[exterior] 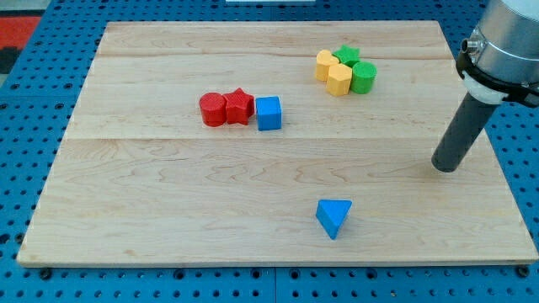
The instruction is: Place the blue cube horizontally left to the green circle
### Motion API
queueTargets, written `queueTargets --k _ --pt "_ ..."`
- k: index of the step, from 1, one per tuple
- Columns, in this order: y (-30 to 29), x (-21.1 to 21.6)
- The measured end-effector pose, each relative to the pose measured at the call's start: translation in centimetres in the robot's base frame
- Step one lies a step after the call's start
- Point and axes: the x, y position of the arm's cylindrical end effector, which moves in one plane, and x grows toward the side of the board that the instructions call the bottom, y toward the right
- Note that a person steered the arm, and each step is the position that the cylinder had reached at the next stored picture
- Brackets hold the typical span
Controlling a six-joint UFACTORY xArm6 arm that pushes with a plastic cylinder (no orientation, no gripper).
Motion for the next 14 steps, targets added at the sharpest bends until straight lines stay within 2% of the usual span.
queueTargets --k 2,3,4,5,7,8,11,12,13,14 --pt "-0.7 0.0" --pt "-4.9 0.0" --pt "-6.5 -1.3" --pt "1.1 -6.2" --pt "2.8 -16.3" --pt "1.1 -18.8" --pt "-12.1 -17.7" --pt "-11.5 -17.9" --pt "-7.5 -19.2" --pt "-7.9 -18.8"
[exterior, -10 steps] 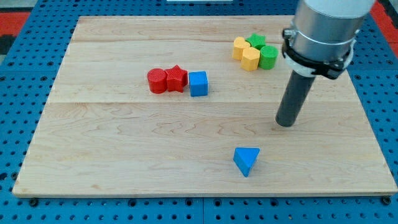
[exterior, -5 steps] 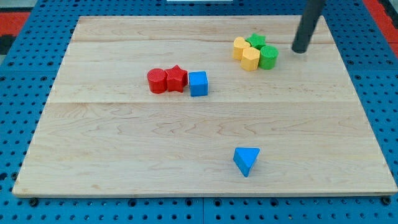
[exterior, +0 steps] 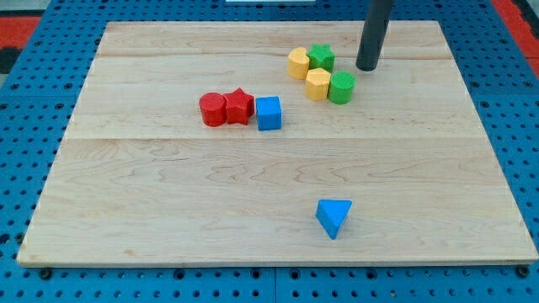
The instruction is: Place the blue cube horizontally left to the green circle
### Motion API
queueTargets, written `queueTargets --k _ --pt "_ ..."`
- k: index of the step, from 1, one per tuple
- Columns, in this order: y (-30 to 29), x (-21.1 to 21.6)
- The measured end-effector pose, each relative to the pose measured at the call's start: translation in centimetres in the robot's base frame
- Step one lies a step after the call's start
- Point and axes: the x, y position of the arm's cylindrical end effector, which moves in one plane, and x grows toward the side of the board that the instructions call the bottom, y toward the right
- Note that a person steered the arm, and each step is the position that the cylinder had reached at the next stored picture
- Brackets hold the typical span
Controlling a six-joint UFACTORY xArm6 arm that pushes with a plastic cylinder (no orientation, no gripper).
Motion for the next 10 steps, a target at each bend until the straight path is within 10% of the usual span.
queueTargets --k 10 --pt "-6.4 12.3"
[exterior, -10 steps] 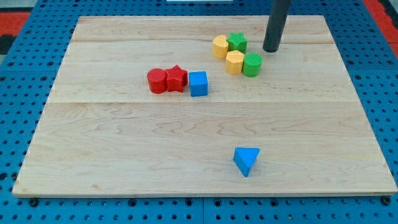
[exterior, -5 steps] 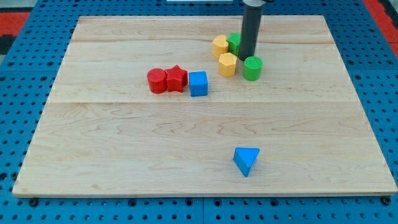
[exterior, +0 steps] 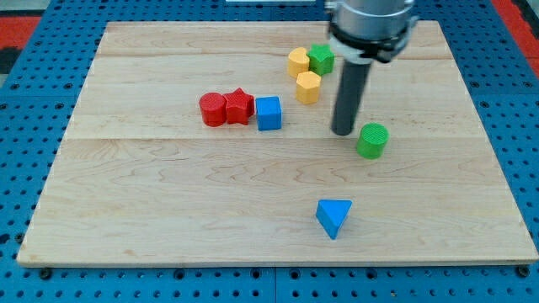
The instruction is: Place the blue cube horizontally left to the green circle
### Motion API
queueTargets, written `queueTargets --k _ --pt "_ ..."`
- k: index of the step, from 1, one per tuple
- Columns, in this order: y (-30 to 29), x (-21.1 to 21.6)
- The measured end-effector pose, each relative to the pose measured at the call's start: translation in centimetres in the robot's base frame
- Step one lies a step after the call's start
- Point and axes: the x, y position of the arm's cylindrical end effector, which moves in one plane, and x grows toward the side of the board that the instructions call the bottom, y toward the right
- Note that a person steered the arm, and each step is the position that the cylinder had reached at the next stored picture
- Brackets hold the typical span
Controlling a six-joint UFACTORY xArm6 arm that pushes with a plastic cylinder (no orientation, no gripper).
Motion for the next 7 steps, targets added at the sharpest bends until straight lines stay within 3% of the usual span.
queueTargets --k 1,3,5,7 --pt "-5.9 -1.4" --pt "-5.4 -6.6" --pt "-11.5 -3.9" --pt "-9.4 0.6"
